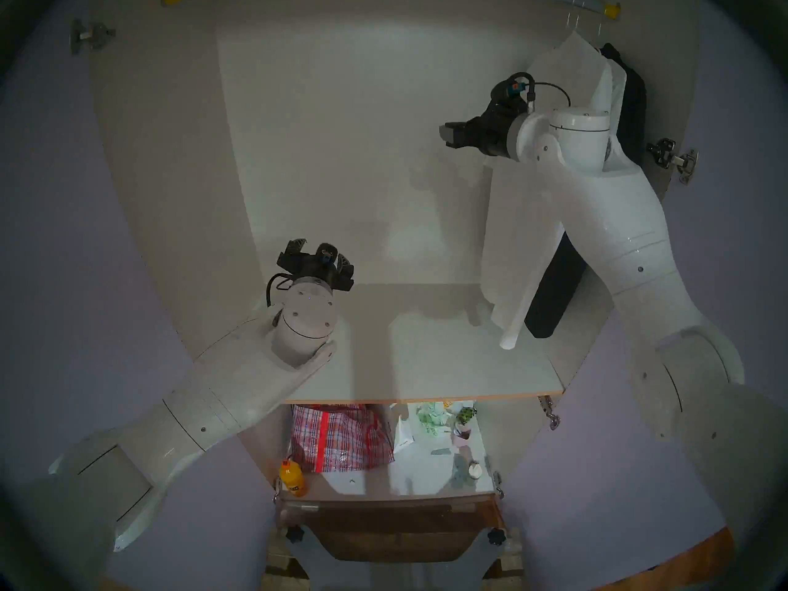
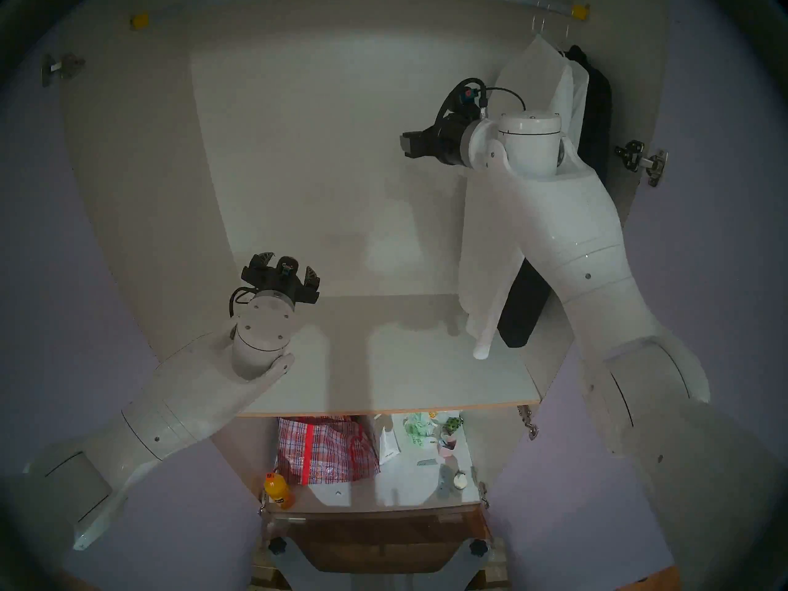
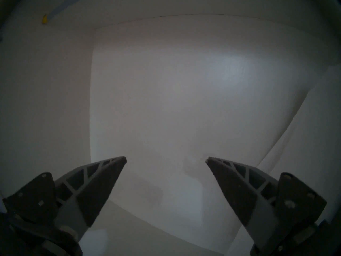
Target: Move and arrange clothes and pants in the wardrobe
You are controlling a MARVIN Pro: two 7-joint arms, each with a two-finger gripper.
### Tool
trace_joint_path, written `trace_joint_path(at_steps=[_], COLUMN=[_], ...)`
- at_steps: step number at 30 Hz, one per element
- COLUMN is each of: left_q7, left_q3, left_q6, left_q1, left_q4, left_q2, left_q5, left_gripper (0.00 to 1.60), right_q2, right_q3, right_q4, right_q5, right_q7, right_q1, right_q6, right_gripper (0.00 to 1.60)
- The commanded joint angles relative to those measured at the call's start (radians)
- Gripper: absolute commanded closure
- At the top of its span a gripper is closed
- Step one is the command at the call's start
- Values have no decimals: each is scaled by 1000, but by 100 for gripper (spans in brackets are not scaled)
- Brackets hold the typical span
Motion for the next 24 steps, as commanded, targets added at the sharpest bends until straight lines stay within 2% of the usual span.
trace_joint_path(at_steps=[1,3,4,7,9,11,16,21,22,23,24], left_q7=[0,0,0,0,0,0,-1,-1,-2,-2,-2], left_q3=[-12,-12,-12,-12,-12,-12,-12,-12,-12,-12,-12], left_q6=[-5,-5,-5,-5,-5,-5,-5,-5,-5,-5,-5], left_q1=[-27,-27,-27,-27,-27,-27,-28,-28,-28,-28,-28], left_q4=[-18,-18,-18,-19,-19,-19,-20,-21,-21,-21,-21], left_q2=[-2,-2,-2,-2,-2,-2,-1,-1,0,0,0], left_q5=[4,4,4,5,5,5,5,5,5,5,5], left_gripper=[0,0,0,0,0,0,0,0,0,0,0], right_q2=[48,61,89,116,131,133,110,59,42,24,24], right_q3=[-13,-20,-28,-44,-49,-56,-8,5,18,19,19], right_q4=[-84,-105,-156,-201,-235,-235,-253,-258,-257,-259,-259], right_q5=[49,54,81,119,144,146,215,265,279,292,292], right_q7=[-41,-46,-61,-70,-96,-103,-196,-355,-379,-438,-438], right_q1=[-121,-135,-175,-221,-271,-273,-367,-446,-469,-498,-498], right_q6=[78,89,127,157,160,160,113,52,30,-17,-17], right_gripper=[0,0,0,0,0,0,0,0,0,0,0])
